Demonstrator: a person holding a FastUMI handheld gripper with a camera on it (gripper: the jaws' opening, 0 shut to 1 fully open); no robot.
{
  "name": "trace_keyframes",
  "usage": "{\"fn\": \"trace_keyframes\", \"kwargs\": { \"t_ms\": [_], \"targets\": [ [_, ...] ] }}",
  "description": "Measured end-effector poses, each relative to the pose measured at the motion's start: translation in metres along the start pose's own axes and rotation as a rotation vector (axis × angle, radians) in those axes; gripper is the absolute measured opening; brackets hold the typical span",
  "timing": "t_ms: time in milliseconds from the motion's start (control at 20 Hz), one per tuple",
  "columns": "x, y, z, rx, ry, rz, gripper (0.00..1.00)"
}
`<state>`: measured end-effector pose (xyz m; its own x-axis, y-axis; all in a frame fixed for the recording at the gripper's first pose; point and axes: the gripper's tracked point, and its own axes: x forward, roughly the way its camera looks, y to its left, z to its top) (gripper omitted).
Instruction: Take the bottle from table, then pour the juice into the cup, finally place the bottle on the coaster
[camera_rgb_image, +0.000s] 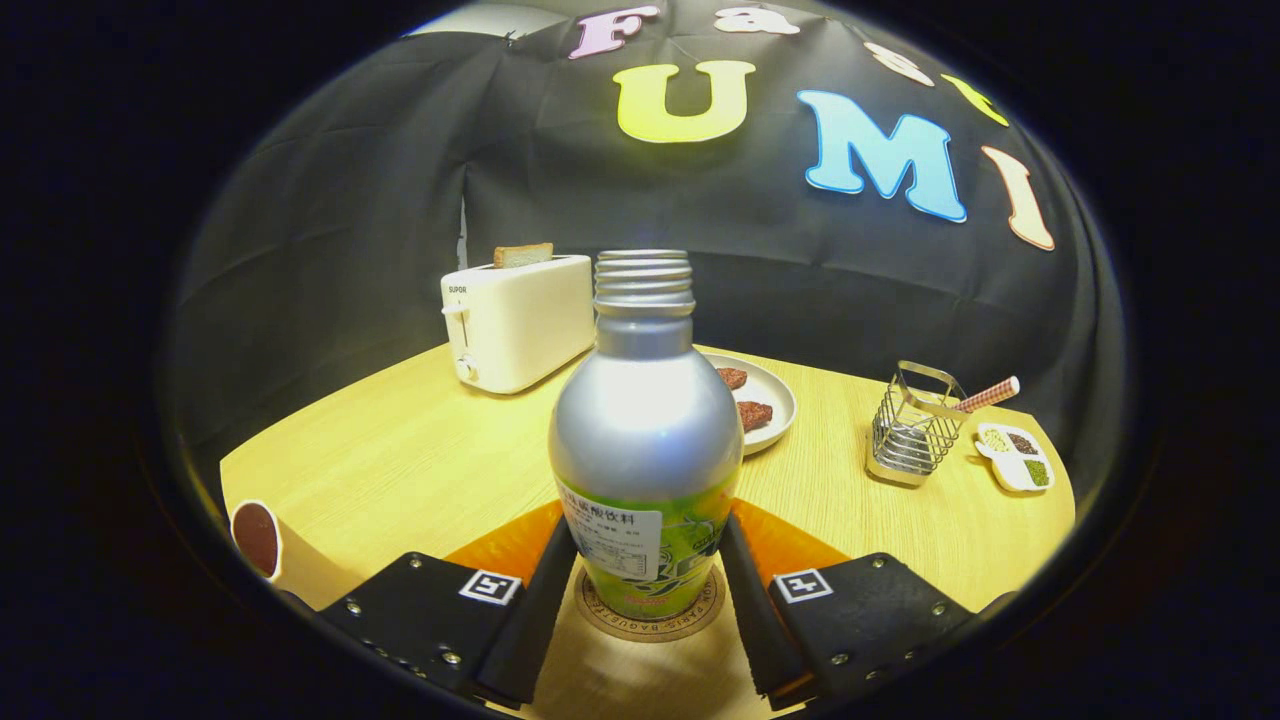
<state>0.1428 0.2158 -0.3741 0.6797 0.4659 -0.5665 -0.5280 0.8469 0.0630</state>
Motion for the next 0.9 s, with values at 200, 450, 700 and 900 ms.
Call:
{"fn": "trace_keyframes", "kwargs": {
  "t_ms": [200, 450, 700, 900],
  "targets": [
    [-0.002, -0.004, -0.003, 0.0, 0.013, -0.011, 0.8],
    [-0.017, -0.01, 0.013, 0.018, -0.01, -0.046, 0.98],
    [-0.06, -0.009, 0.041, 0.039, -0.055, -0.05, 0.98],
    [-0.113, -0.007, 0.076, 0.056, -0.14, -0.055, 0.98]
  ]
}}
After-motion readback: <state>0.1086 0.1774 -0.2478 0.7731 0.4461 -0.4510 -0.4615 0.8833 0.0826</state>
